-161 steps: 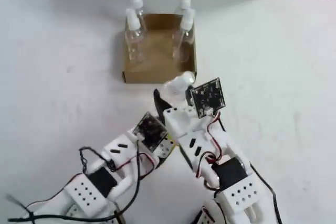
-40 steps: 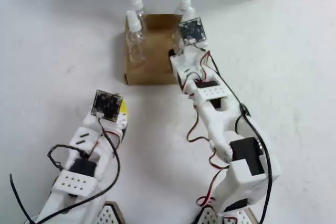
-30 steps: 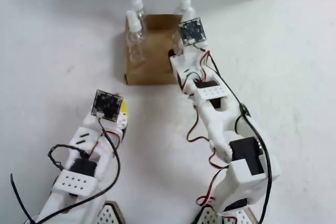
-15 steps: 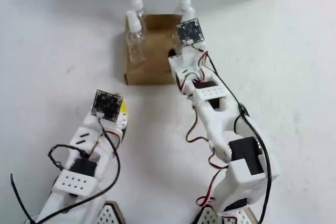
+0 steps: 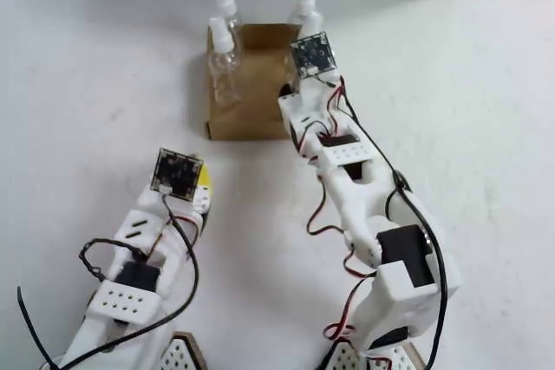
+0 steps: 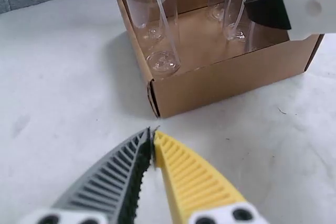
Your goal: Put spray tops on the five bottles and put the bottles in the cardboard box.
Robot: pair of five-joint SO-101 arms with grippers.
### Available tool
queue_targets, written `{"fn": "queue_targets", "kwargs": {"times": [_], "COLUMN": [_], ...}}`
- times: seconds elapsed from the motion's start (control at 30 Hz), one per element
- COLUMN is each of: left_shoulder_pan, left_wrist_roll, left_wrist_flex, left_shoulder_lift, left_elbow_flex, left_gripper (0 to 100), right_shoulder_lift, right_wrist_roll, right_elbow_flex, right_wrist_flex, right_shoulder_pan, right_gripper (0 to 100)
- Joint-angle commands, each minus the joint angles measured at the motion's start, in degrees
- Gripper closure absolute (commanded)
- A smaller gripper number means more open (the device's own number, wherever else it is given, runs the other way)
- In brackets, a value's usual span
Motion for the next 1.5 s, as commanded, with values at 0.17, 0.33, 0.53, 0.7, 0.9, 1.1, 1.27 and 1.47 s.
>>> {"fn": "queue_targets", "kwargs": {"times": [0.17, 0.33, 0.53, 0.7, 0.9, 1.1, 1.27, 1.47], "left_shoulder_pan": [-0.48, -0.48, -0.48, -0.48, -0.48, -0.48, -0.48, -0.48], "left_wrist_roll": [-0.44, -0.44, -0.44, -0.44, -0.44, -0.44, -0.44, -0.44], "left_wrist_flex": [-1.76, -1.76, -1.76, -1.76, -1.76, -1.76, -1.76, -1.76], "left_shoulder_lift": [-0.04, -0.04, -0.04, -0.13, -0.13, -0.13, -0.13, -0.13], "left_elbow_flex": [-0.53, -0.53, -0.53, -0.53, -0.53, -0.53, -0.53, -0.53], "left_gripper": [98, 98, 98, 98, 98, 98, 98, 98], "right_shoulder_lift": [-6.11, -6.73, -6.73, -6.73, -6.64, -6.46, -6.64, -6.73], "right_wrist_roll": [0.53, 0.53, 0.97, 1.05, 1.23, 10.9, 12.48, 17.41], "right_elbow_flex": [-2.73, -2.73, -2.73, -2.73, -2.73, -2.46, -2.37, -1.67], "right_wrist_flex": [3.12, 3.12, 3.12, 2.95, 2.86, 2.77, 2.95, 2.68], "right_shoulder_pan": [0.13, 0.31, 0.04, 0.57, 1.45, 1.71, 1.8, 1.8], "right_gripper": [72.6, 72.6, 72.9, 72.9, 72.9, 72.9, 72.9, 72.9]}}
